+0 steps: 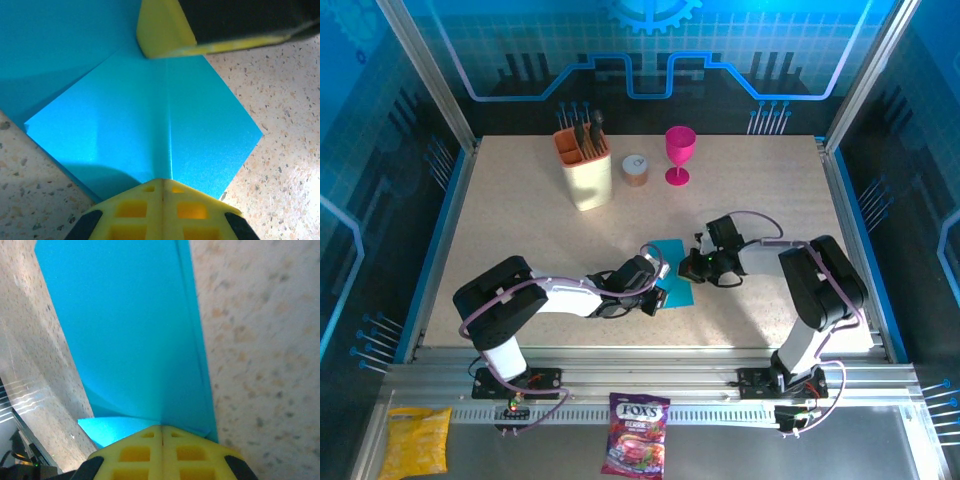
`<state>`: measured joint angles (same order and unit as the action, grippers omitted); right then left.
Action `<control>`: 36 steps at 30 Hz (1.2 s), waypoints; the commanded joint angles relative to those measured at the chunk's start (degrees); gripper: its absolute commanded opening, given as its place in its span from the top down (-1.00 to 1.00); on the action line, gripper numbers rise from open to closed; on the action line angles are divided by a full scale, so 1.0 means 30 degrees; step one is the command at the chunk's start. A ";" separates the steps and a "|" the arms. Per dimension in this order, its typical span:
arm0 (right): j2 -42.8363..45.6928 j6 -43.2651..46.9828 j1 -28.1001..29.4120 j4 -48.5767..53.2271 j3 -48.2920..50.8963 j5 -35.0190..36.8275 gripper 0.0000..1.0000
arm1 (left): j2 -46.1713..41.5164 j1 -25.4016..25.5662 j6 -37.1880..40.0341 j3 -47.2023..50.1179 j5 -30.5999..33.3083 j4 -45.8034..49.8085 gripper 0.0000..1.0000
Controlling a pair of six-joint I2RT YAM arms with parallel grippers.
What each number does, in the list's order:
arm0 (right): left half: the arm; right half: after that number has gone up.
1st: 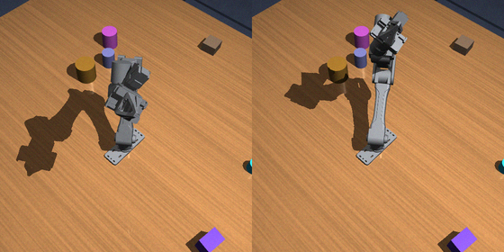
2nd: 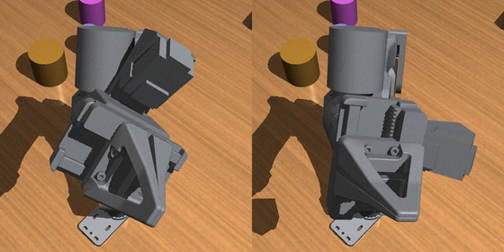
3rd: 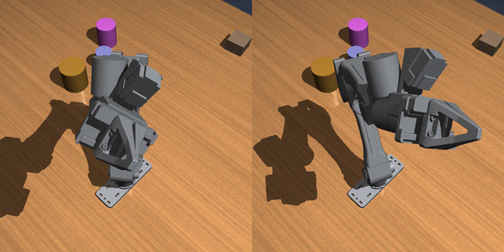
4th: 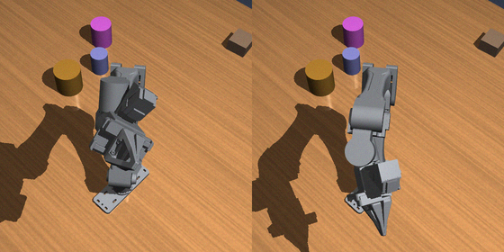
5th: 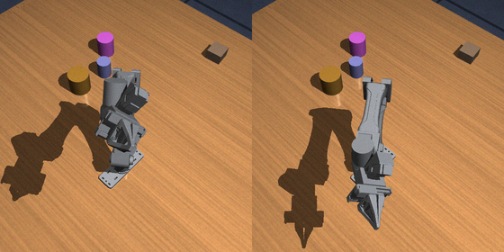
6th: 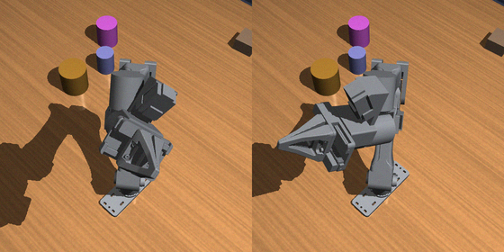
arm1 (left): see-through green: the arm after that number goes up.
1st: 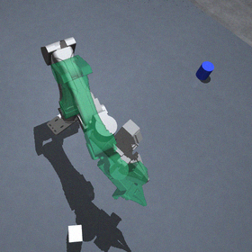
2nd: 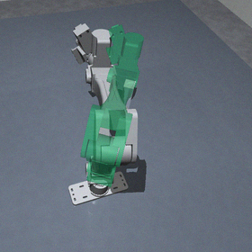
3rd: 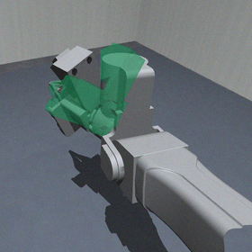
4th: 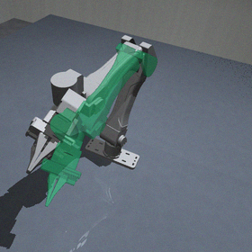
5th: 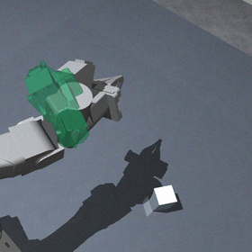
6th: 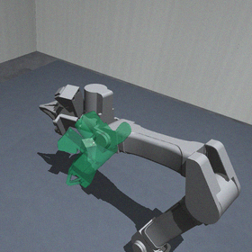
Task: Fold a paper plane with a square sheet of paper (pick it up from the middle)
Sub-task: Fold the triangle a second time at the center of the table.
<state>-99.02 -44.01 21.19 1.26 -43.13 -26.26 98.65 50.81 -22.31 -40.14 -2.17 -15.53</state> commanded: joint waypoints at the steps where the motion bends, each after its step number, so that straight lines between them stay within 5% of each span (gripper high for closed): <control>1: -0.0821 0.0818 -0.1277 0.0686 -0.0495 0.2120 1.00 | 0.0720 0.0291 0.0352 0.0225 -0.0404 0.2801 1.00; 14: 0.1963 0.1493 -0.3216 0.1496 0.0486 0.1470 1.00 | 0.0633 0.0357 0.0398 0.0053 -0.0399 0.2994 1.00; 26: 0.2553 -0.0211 0.0905 0.0602 0.0541 0.2451 1.00 | 0.0573 0.0408 0.0342 -0.0169 -0.0353 0.3212 1.00; 36: 0.0102 -0.0488 0.1140 -0.0287 0.0952 0.2891 1.00 | -0.1517 0.0408 0.0210 -0.2220 -0.0711 0.4969 1.00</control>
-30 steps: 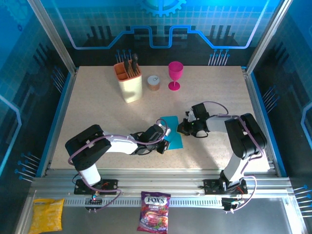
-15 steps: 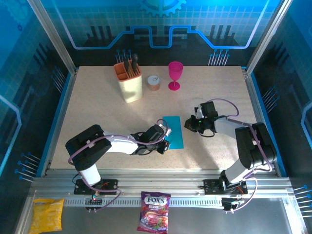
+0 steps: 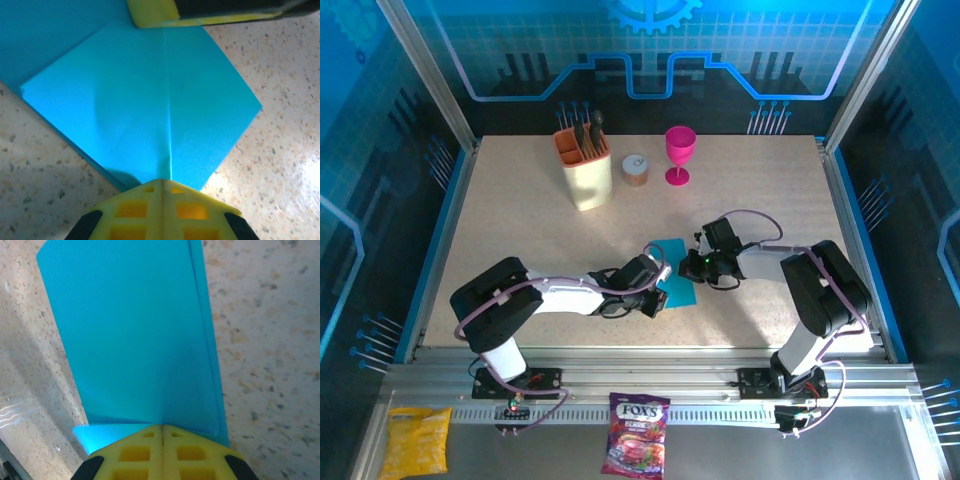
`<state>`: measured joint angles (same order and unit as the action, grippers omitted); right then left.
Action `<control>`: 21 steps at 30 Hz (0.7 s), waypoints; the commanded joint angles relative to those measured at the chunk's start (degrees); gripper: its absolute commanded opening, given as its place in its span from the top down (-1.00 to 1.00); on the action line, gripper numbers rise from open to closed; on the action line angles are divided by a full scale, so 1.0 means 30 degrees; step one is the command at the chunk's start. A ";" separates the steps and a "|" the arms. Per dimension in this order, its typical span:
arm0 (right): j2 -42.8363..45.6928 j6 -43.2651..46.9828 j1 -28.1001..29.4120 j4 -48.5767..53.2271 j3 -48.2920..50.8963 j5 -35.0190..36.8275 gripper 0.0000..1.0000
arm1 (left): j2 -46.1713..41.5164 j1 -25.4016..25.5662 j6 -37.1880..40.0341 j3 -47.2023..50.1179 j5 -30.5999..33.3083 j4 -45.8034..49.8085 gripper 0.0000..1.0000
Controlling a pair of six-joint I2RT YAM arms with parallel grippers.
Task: Fold a paper plane with a square sheet of paper (pick it up from the middle)
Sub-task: Fold the triangle a second time at the center of the table.
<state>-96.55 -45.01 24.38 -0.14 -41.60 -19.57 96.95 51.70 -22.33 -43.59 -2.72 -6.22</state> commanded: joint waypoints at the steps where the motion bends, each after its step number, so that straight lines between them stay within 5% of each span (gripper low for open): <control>1: -0.0724 -0.0131 0.0076 0.0142 0.0537 0.0665 1.00 | -0.1063 0.0124 0.0319 -0.1369 -0.0514 0.2013 1.00; 10: -0.0864 -0.0258 0.0103 -0.0095 0.1101 0.0841 1.00 | 0.1053 0.0081 0.1157 -0.3587 -0.0808 0.2238 1.00; 21: -0.1232 -0.0338 0.0079 -0.0048 0.1213 0.1119 1.00 | 0.1849 -0.0238 0.0690 -0.1364 -0.0620 0.0577 1.00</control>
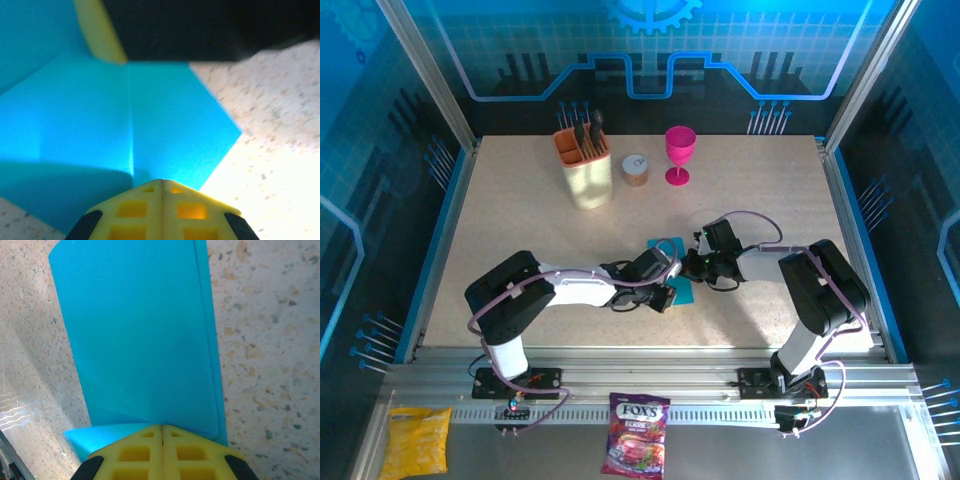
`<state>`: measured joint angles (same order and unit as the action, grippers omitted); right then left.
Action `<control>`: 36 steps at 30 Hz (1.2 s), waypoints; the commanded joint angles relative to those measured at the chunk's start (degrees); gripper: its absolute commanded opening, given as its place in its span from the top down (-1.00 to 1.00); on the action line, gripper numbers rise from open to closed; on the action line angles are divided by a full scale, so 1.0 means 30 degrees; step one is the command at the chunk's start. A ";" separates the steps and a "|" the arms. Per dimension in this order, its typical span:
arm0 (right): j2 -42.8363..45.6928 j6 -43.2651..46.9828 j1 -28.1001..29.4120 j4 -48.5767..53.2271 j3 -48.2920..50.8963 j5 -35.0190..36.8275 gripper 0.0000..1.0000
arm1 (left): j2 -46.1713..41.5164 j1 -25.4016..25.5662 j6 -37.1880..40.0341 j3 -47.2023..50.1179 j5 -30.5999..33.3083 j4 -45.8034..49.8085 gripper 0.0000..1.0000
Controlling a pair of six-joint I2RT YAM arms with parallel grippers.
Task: Fold a paper plane with a square sheet of paper (pick it up from the middle)
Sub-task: Fold the triangle a second time at the center of the table.
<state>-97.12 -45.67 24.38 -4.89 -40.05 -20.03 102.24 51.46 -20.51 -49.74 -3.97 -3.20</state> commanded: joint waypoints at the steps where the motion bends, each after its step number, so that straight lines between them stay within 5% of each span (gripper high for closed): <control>1: -0.1101 -0.0127 0.0077 0.1569 0.0717 0.1309 1.00 | 0.0002 -0.0191 0.0005 0.0965 -0.0179 -0.0582 1.00; 22: -0.1074 -0.0216 0.0047 0.2042 0.0729 0.1766 1.00 | -0.2477 0.0941 -0.2428 0.5611 -0.0232 -0.2036 1.00; 29: -0.0849 0.0014 0.0062 0.2086 0.0528 0.1231 1.00 | -0.5379 0.1063 -0.3361 0.6059 0.0828 -0.1188 1.00; 30: -0.0780 0.0069 0.0047 0.2147 0.0498 0.1210 1.00 | -0.5638 0.0911 -0.3153 0.5547 0.1087 -0.0768 0.90; 32: -0.0564 0.0166 0.0047 0.2264 0.0463 0.1140 1.00 | -0.5716 0.0222 -0.2756 0.4270 0.1057 -0.0030 0.33; 36: -0.0290 0.0253 0.0048 0.2414 0.0420 0.1008 1.00 | -0.4514 -0.1305 -0.2015 0.1659 0.0498 0.0726 -0.19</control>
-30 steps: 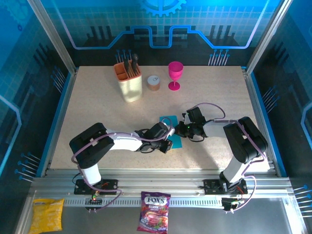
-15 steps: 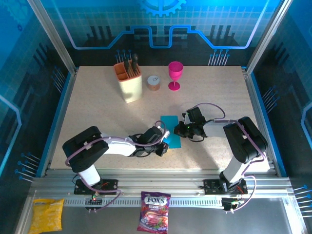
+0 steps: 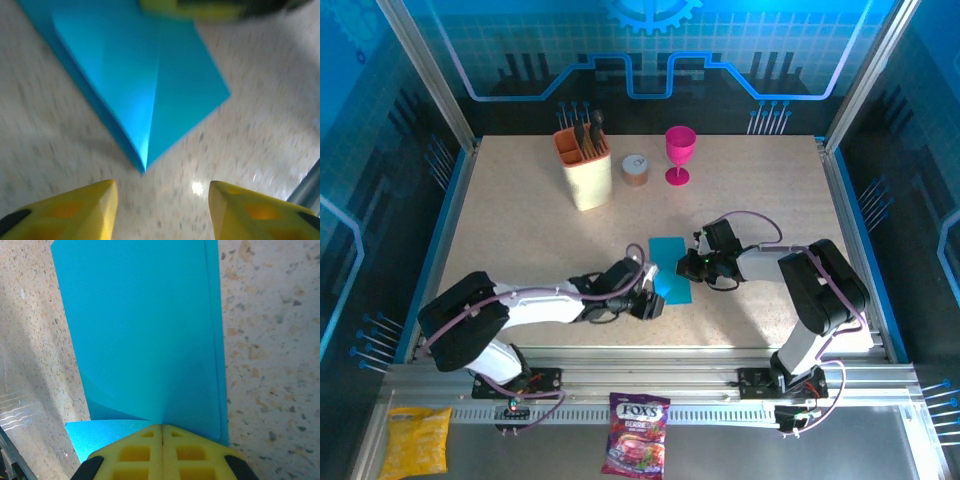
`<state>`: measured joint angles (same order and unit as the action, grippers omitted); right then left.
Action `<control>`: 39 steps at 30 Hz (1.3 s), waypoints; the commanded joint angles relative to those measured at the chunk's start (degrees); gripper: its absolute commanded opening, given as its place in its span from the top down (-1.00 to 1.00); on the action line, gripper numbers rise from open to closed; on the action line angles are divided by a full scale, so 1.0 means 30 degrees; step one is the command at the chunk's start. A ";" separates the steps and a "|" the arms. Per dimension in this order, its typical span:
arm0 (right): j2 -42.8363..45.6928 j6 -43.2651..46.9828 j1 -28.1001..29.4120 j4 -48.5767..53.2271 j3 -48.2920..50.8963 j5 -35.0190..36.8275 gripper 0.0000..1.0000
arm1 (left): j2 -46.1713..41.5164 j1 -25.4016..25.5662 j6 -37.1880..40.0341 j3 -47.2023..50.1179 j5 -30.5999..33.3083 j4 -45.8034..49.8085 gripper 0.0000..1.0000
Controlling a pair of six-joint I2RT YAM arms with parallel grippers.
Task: Fold a paper plane with a square sheet of paper (pick it up from the middle)
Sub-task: Fold the triangle a second time at the center of the table.
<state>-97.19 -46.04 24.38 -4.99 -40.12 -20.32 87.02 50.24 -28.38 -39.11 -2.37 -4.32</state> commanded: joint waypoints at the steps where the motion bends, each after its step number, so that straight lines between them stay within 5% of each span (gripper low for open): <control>1: -0.0201 0.0391 0.0045 0.2470 0.0459 0.1119 1.00 | 0.1006 -0.1222 0.0801 -0.2585 -0.0105 0.1409 -0.19; 2: -0.0141 0.0406 0.0047 0.2478 0.0457 0.1090 1.00 | 0.1565 -0.1456 0.1104 -0.3365 -0.0204 0.1675 -0.16; 5: -0.0040 0.0461 0.0059 0.2521 0.0396 0.0928 1.00 | 0.3012 -0.2014 0.1818 -0.5094 -0.0526 0.2374 0.54; 9: 0.0202 0.0508 0.0056 0.2578 0.0303 0.0780 1.00 | 0.4240 -0.2429 0.2331 -0.6309 -0.0848 0.2753 0.83; 28: 0.3003 0.0976 0.0098 0.4574 -0.1090 -0.0068 1.00 | 0.6881 -0.2581 0.2599 -0.6138 -0.0739 0.1956 0.94; 30: 0.4000 0.1178 0.0135 0.5631 -0.1353 0.0370 0.69 | 0.6910 -0.2577 0.2528 -0.5990 -0.0682 0.1802 0.94; 32: 0.4875 0.1392 0.0187 0.6893 -0.1503 0.1146 0.10 | 0.6853 -0.2569 0.2517 -0.5839 -0.0658 0.1692 0.94; 34: 0.5607 0.1598 0.0381 0.8573 -0.1630 0.2874 -0.27 | 0.6768 -0.2566 0.2429 -0.5647 -0.0674 0.1508 0.94; 39: 0.7161 0.2098 0.0662 0.9835 -0.0357 0.5091 -0.51 | 0.6552 -0.2566 0.2316 -0.5145 -0.0489 0.1231 0.87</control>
<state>-77.21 -41.04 25.71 18.04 -43.48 -10.31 106.78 42.89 -22.00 -56.36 -4.34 -0.56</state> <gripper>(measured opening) 0.752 0.065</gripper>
